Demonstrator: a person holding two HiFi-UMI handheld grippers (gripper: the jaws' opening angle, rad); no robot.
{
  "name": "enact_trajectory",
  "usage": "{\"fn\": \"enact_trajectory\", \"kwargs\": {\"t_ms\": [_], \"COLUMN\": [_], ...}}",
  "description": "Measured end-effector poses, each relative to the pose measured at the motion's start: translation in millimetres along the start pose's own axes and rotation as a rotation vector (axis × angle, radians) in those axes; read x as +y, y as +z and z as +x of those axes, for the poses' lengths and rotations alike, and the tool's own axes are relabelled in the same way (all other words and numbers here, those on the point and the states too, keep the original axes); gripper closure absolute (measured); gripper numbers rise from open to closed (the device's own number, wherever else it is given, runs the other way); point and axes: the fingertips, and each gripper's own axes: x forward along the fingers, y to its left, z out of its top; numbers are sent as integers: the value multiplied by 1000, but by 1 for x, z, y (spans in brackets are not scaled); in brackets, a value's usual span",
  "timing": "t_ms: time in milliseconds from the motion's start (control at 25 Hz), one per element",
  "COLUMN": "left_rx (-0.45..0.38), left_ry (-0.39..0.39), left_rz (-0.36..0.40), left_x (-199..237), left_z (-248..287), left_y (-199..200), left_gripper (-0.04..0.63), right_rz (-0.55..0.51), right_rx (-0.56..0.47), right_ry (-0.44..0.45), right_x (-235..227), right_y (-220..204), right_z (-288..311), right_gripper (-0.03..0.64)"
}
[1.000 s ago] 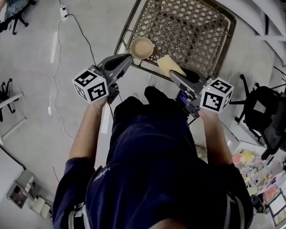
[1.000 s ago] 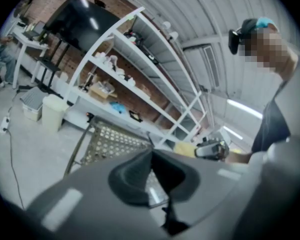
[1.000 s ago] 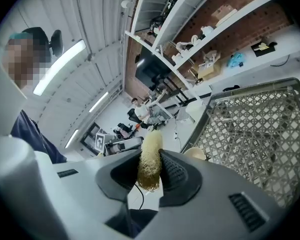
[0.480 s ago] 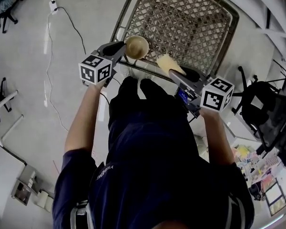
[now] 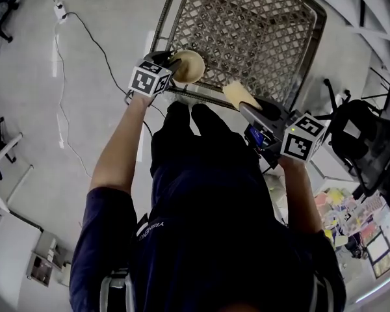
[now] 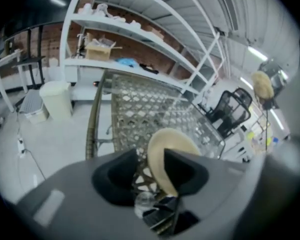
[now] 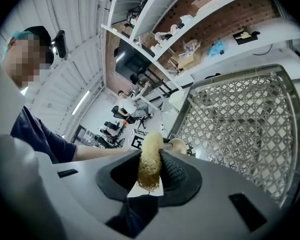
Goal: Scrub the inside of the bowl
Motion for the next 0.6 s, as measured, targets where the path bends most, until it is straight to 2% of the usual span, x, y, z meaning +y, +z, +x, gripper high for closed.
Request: {"fn": "enact_trajectory", "kwargs": {"t_ms": [120, 240, 400, 520, 600], "left_rx": [24, 14, 0, -23, -43], "left_ry": [-26, -19, -26, -33, -62], "left_rz": [-12, -33, -64, -45, -6], "left_x": [-1, -3, -14, -23, -32], "left_z": [8, 8, 5, -8, -21], "left_y": [-7, -7, -2, 14, 32], "left_gripper": [452, 562, 585, 586, 588], "right_rz": [12, 21, 9, -55, -154], "right_rx": [0, 4, 12, 30, 56], "right_ry": [-15, -18, -17, -33, -64], "right_x": [-2, -1, 2, 8, 13], "right_y": [-2, -6, -10, -6, 1], "right_z": [2, 6, 8, 13, 20], "right_gripper": [526, 526, 526, 526, 526]}}
